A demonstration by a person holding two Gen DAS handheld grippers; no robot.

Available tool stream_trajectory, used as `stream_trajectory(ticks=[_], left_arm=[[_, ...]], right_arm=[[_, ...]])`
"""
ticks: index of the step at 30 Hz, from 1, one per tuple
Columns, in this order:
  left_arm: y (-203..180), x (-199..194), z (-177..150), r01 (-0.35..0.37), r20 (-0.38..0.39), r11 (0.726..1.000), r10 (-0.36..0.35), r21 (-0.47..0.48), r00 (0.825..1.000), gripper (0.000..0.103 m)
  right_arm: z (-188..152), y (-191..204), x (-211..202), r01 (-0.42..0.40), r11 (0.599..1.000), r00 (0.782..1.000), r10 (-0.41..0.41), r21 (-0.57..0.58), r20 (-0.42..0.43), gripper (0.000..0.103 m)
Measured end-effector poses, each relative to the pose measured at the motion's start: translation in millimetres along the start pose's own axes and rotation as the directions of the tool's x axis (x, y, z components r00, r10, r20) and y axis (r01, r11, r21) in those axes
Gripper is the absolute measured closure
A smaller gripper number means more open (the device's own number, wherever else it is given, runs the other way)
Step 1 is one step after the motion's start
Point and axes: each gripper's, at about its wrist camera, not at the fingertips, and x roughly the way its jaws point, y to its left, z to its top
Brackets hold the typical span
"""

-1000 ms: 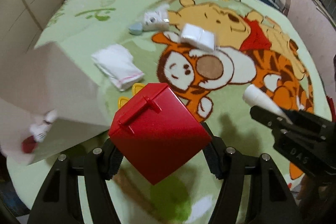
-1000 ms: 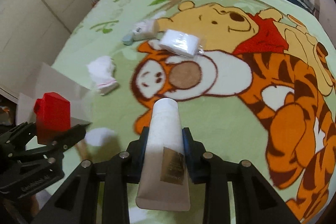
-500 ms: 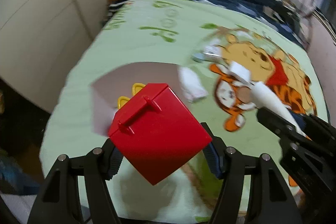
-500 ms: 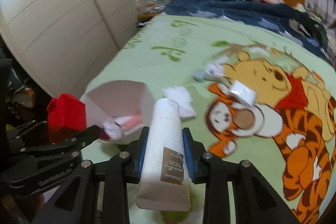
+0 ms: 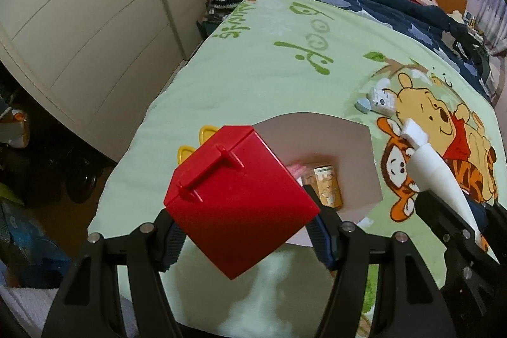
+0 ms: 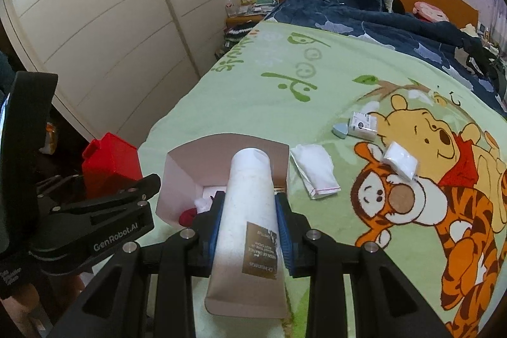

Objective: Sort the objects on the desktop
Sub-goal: 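Carry the red box and white tube over the white box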

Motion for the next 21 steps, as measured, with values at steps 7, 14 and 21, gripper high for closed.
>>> stream_trajectory(ticks=[7, 14, 21], left_arm=[[-6, 5, 0, 0.007, -0.006, 1.0, -0.007, 0.025, 1.0, 0.036], [-2, 1, -1, -0.006, 0.005, 0.999, 0.005, 0.046, 1.0, 0.036], [11, 7, -3, -0.021, -0.016, 0.999, 0.021, 0.039, 1.0, 0.036]], right_arm=[[2, 6, 8, 0.034, 0.999, 0.999, -0.035, -0.01, -0.015, 0.072], [5, 17, 13, 0.023, 1.0, 1.0, -0.023, -0.02, -0.019, 0.072], [7, 31, 23, 0.016, 0.999, 0.999, -0.017, -0.037, -0.029, 0.072]])
